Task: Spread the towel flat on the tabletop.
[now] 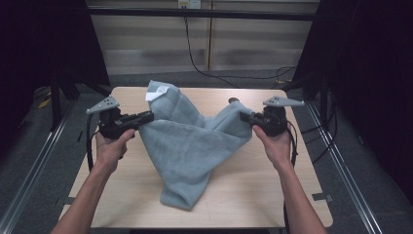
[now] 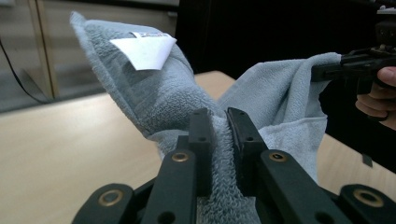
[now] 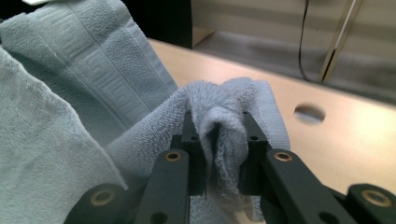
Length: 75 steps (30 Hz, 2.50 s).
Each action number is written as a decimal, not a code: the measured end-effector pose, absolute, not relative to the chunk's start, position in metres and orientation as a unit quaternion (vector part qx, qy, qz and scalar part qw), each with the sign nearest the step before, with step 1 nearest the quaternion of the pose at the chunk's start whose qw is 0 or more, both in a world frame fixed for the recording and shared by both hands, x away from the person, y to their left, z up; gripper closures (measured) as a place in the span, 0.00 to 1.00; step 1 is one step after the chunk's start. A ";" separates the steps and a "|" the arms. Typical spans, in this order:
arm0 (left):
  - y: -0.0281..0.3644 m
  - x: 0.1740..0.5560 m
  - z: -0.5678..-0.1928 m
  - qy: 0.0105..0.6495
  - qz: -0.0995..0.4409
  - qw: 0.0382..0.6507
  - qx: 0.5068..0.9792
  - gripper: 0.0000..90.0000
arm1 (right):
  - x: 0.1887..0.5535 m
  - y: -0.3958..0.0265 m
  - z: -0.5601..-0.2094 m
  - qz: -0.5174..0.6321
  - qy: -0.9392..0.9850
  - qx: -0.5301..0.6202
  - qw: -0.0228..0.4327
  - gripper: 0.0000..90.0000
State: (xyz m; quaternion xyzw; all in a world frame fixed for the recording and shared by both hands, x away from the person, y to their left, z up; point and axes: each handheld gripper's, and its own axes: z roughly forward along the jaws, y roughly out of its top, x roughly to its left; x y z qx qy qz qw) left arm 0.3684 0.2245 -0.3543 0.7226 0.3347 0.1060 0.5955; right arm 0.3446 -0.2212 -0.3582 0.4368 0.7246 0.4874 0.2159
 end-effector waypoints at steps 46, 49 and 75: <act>0.206 0.340 -0.494 0.341 0.025 0.434 0.833 0.71 | 0.244 -0.266 -0.479 0.407 0.756 0.495 0.132 0.49; 0.207 0.338 -0.498 0.336 0.022 0.429 0.838 0.71 | 0.244 -0.255 -0.483 0.400 0.767 0.485 0.127 0.49; 0.202 0.303 -0.484 0.320 0.010 0.467 0.825 0.60 | 0.342 -0.249 -0.506 0.378 0.766 0.498 0.149 0.77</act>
